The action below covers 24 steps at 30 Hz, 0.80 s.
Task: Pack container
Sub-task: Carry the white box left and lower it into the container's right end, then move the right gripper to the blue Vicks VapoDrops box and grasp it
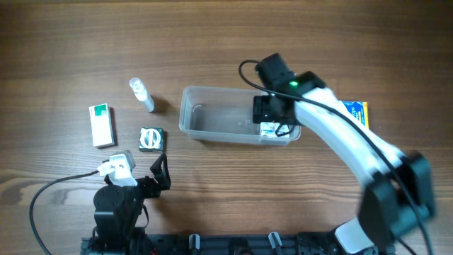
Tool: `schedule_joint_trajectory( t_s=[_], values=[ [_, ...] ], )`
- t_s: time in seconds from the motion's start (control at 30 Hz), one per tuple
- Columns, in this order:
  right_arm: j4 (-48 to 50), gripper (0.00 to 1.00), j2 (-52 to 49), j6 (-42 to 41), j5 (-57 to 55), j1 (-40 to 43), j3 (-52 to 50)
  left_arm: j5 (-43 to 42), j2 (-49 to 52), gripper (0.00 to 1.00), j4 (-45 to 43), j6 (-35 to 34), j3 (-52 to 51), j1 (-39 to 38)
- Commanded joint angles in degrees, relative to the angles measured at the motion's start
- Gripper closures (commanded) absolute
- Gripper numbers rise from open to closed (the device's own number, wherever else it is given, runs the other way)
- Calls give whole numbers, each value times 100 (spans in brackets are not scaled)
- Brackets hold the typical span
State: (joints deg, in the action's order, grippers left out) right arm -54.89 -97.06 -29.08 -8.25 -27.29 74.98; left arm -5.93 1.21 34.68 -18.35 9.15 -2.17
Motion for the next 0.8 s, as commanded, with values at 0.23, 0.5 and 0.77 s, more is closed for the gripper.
schedule_joint_trajectory(
  t_s=[0.23,0.5,0.77],
  values=[
    [-280,0,2175,981,-710,1484,129,-68,-35,0,-20,-31,-15,33],
    [-546,0,1808,2546,258,3314,-4,-68,-35,0,-20,-31,-15,33],
    [-485,0,590,2918,433,4087,-61,-68,-35,0,-20,-31,-15,33]
  ],
)
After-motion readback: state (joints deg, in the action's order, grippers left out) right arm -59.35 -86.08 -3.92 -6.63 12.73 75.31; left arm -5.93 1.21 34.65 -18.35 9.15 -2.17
